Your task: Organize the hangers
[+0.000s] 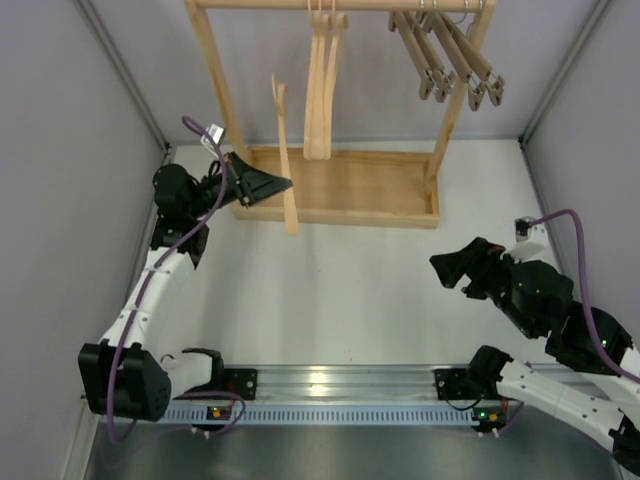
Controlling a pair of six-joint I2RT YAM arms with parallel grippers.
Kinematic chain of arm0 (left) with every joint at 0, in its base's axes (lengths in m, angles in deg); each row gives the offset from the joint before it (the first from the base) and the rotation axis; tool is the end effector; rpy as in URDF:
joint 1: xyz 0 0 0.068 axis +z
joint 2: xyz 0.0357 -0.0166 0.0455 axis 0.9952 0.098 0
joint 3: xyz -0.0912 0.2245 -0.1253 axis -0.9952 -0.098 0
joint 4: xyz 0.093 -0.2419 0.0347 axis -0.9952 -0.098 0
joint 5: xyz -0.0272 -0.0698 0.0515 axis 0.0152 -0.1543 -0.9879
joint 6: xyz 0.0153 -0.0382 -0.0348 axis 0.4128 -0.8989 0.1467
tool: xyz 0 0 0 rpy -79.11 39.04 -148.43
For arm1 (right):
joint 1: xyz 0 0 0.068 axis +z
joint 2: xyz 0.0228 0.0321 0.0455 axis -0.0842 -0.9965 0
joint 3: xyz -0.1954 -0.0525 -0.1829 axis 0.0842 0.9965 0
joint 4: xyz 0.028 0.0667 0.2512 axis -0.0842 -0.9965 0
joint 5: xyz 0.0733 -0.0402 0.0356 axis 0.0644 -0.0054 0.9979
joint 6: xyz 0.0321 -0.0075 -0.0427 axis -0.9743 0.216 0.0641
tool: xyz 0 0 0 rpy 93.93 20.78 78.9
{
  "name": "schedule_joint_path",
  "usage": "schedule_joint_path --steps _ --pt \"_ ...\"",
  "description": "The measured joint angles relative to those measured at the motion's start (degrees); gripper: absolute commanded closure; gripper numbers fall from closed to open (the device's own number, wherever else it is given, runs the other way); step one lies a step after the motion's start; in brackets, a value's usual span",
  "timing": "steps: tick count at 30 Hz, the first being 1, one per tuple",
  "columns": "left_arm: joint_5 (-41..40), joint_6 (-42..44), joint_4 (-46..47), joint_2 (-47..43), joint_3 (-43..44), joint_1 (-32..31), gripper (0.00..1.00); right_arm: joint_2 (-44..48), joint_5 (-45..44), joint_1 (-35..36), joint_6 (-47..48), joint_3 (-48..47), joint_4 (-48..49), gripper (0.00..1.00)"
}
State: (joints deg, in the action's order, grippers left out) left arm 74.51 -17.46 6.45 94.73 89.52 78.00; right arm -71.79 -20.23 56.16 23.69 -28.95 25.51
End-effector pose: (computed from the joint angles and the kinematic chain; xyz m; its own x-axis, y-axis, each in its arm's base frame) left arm 0.2540 -0.0578 0.3839 -0.7150 -0.4342 -0.5479 0.5267 0.1808 -0.8306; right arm 0.0582 0.0461 0.3683 -0.4560 0.4474 -0.7693 -0.1288 0.8222 0.5545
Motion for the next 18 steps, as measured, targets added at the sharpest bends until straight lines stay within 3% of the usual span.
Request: schedule_joint_path --steps 13,18 --pt "-1.70 3.72 -9.51 14.27 30.75 0.00 1.00 -0.87 -0.07 0.00 0.85 -2.19 -0.04 0.18" --pt "-1.51 3.98 -11.19 18.99 37.07 0.00 1.00 -1.22 -0.07 0.00 0.92 -2.38 -0.09 0.18"
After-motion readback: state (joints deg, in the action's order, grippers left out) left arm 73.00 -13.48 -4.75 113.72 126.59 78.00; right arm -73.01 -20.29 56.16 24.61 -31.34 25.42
